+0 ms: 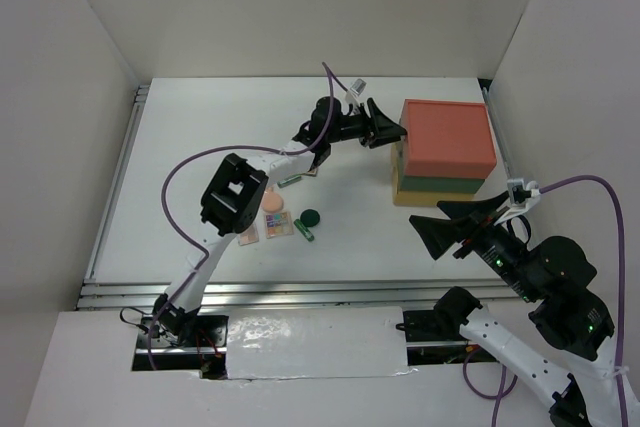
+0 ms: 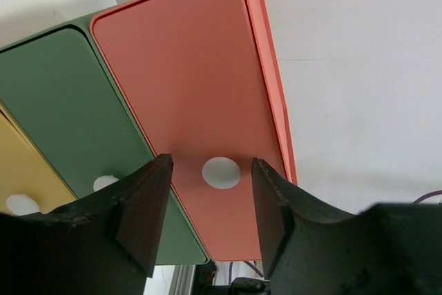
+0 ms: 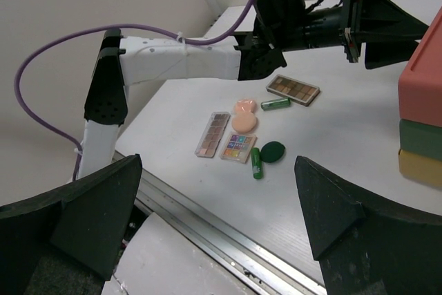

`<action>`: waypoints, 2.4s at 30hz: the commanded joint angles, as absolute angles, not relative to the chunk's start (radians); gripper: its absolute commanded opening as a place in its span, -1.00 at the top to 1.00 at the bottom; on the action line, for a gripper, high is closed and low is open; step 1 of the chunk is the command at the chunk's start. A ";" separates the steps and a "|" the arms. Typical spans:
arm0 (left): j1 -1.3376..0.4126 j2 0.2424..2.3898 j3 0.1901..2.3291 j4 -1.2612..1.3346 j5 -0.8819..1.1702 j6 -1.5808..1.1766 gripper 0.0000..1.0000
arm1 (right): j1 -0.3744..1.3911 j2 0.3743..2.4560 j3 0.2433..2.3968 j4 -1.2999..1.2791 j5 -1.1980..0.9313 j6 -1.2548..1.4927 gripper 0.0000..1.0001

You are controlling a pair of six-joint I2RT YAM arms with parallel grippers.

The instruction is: Organize the makeup

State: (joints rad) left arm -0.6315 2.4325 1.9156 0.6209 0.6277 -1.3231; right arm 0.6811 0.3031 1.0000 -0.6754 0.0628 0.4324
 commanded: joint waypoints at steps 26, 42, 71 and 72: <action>-0.641 2.272 1.729 0.709 0.586 -1.286 0.82 | 0.686 0.307 1.003 -0.667 0.061 0.410 -0.99; -0.517 2.100 1.467 0.750 0.626 -1.252 0.90 | 0.686 0.340 1.014 -0.650 0.037 0.420 -0.99; -0.459 1.965 1.376 0.724 0.661 -1.180 -0.02 | 0.686 0.360 0.994 -0.640 0.041 0.453 -0.99; -0.456 1.950 1.362 0.723 0.654 -1.177 -0.12 | 0.687 0.362 0.993 -0.638 0.043 0.453 -0.99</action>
State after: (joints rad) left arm -0.4568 2.0312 1.3598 0.6861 0.6525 -1.2110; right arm 0.6811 0.3504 0.9932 -0.6731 0.0311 0.4534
